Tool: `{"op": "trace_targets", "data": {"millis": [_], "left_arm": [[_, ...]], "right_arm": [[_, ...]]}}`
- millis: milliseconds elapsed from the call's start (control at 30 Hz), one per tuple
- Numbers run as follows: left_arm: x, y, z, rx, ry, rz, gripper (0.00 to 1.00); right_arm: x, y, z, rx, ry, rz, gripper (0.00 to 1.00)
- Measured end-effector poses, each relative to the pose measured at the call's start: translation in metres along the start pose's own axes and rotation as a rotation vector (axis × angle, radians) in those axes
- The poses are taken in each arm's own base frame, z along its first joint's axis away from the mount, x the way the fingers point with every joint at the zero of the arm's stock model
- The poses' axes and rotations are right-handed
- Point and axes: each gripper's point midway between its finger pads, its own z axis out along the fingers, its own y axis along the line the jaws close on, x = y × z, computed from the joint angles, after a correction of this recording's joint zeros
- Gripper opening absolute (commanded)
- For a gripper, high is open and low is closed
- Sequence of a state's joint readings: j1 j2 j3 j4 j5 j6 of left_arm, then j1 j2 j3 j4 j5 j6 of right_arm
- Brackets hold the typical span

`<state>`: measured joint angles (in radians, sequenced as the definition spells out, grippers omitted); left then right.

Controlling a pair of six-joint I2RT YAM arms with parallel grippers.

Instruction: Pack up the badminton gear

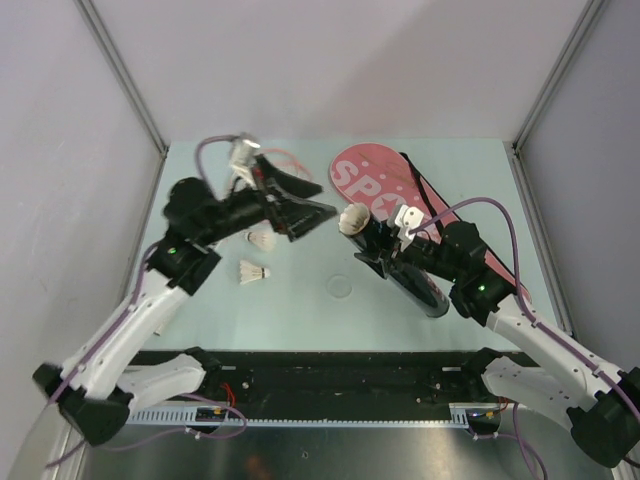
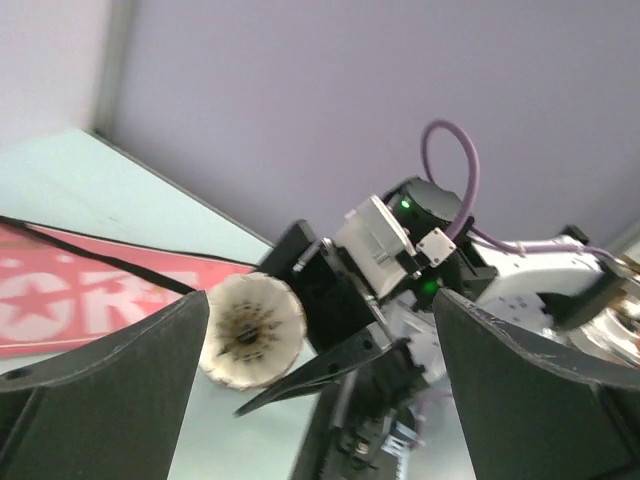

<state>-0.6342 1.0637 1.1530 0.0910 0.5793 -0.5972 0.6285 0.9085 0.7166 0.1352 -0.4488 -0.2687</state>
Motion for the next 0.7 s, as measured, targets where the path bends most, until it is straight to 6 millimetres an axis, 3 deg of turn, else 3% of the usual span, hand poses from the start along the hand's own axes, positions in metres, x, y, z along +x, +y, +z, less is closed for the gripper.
{"op": "trace_targets", "data": {"millis": [67, 133, 200, 267, 333, 400, 467, 533, 567, 700], "left_arm": [[-0.019, 0.006, -0.021, -0.047, -0.056, 0.036, 1.00], [-0.034, 0.027, -0.042, -0.146, -0.101, 0.049, 1.00], [-0.040, 0.065, -0.065, -0.307, -0.133, 0.034, 0.94], [-0.035, 0.121, -0.096, -0.520, -0.150, -0.025, 0.89], [-0.011, 0.181, -0.127, -0.711, -0.134, -0.123, 0.89], [0.026, 0.231, -0.158, -0.885, -0.098, -0.232, 0.91], [0.081, 0.270, -0.192, -1.066, -0.023, -0.361, 0.90], [0.128, 0.284, -0.218, -1.194, 0.055, -0.450, 0.85], [0.142, 0.286, -0.227, -1.236, 0.075, -0.474, 0.84], [0.167, 0.292, -0.241, -1.312, 0.091, -0.525, 0.81]], "right_arm": [[0.003, -0.002, -0.001, 0.005, 0.009, 0.001, 0.00], [0.004, -0.004, -0.001, 0.010, 0.015, -0.002, 0.00], [0.006, -0.006, -0.001, 0.018, 0.021, -0.008, 0.00], [0.006, -0.006, -0.002, 0.020, 0.023, -0.011, 0.00], [0.007, -0.006, -0.002, 0.020, 0.025, -0.011, 0.00], [0.007, -0.005, -0.003, 0.019, 0.027, -0.010, 0.00], [0.005, -0.004, -0.006, 0.019, 0.024, -0.012, 0.00], [0.002, -0.003, -0.008, 0.017, 0.017, -0.017, 0.00], [0.000, -0.003, -0.008, 0.018, 0.013, -0.019, 0.00], [0.001, -0.002, -0.009, 0.013, 0.015, -0.018, 0.00]]}}
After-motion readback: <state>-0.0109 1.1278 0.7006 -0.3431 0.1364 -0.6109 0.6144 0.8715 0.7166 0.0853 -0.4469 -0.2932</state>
